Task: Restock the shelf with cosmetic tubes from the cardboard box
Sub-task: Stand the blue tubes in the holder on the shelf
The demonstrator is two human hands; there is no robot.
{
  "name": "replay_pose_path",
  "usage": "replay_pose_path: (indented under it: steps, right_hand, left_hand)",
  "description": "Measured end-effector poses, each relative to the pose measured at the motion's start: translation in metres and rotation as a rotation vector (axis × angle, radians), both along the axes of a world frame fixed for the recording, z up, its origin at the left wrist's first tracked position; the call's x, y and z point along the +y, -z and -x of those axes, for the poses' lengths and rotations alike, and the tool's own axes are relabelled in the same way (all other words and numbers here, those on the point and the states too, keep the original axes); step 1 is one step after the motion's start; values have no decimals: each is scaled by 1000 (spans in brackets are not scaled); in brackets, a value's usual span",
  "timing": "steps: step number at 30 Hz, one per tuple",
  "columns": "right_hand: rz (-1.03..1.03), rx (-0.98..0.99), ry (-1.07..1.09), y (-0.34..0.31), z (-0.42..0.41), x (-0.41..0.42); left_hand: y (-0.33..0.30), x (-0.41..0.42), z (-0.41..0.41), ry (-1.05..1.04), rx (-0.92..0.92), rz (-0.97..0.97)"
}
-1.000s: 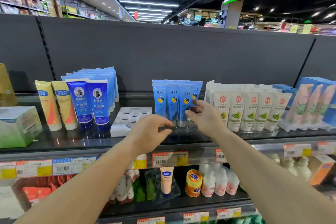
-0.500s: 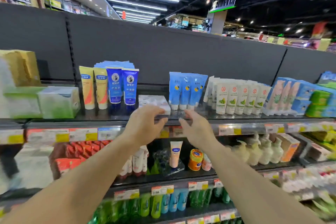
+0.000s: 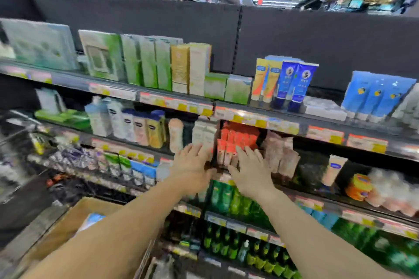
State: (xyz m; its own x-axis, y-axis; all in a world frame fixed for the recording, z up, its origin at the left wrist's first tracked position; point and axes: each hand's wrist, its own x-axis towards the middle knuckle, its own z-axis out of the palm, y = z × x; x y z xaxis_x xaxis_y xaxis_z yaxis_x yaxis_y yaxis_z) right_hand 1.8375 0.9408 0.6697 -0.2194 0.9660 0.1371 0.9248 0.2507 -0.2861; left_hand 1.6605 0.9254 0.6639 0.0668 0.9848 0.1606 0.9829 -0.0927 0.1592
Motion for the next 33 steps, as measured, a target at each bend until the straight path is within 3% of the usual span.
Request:
replay_pose_path:
  steps: [8,14,17,25,33]
  right_hand:
    - [130,-42,-159,31,184,13]
    - [254,43,-210,102,325,34]
    - [378,122,-134,141,362,35]
    - [601,63,124,235,357,37]
    - [721,21,156,338,361,41]
  left_hand:
    - [30,-16,195,-88,13,10]
    - [79,3,353,-100,41,29]
    - [111,17,400,-137,-29,112]
    - [239,46,409,-28,-145,435]
    - [373,47,348,0,-237,814]
